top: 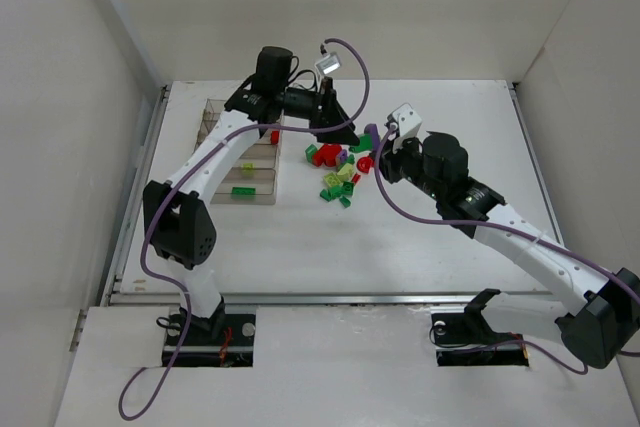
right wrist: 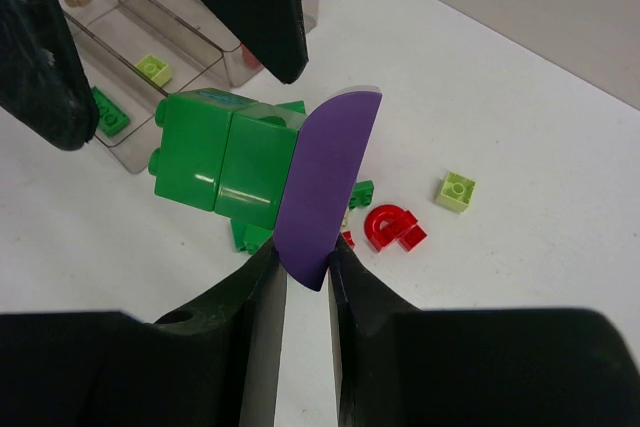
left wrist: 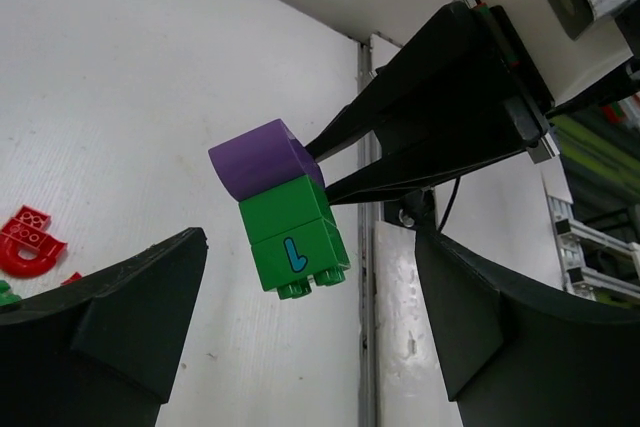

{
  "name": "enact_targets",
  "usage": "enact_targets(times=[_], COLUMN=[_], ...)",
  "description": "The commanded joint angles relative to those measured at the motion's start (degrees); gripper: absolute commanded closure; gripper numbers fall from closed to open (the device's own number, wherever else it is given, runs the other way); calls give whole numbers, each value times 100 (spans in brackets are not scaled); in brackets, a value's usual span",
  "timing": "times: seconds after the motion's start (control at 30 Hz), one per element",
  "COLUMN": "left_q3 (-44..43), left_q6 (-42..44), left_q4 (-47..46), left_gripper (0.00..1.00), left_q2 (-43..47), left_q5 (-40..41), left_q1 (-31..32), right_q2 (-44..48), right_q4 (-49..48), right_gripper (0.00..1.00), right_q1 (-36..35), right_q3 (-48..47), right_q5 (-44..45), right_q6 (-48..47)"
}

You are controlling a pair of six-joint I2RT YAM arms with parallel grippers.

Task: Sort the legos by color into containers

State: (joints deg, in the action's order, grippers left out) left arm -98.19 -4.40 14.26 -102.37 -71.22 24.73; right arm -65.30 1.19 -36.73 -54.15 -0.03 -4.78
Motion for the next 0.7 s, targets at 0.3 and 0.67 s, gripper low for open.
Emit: enact_targets(times=[0.3, 0.67], left_q3=[-534, -710], left_q6=[933, 932], left_q4=[1131, 1360], left_gripper=[29, 59], left_q2=[-55, -222], left_q5=[724, 961], left_q1=[146, 208], right_q2=[79, 26], right_q4=[-471, -471], right_gripper=[100, 100], right_q1=[-10, -10], right_q3=[-52, -52], right_q5=[-137, -260], right_q6=[-15, -15])
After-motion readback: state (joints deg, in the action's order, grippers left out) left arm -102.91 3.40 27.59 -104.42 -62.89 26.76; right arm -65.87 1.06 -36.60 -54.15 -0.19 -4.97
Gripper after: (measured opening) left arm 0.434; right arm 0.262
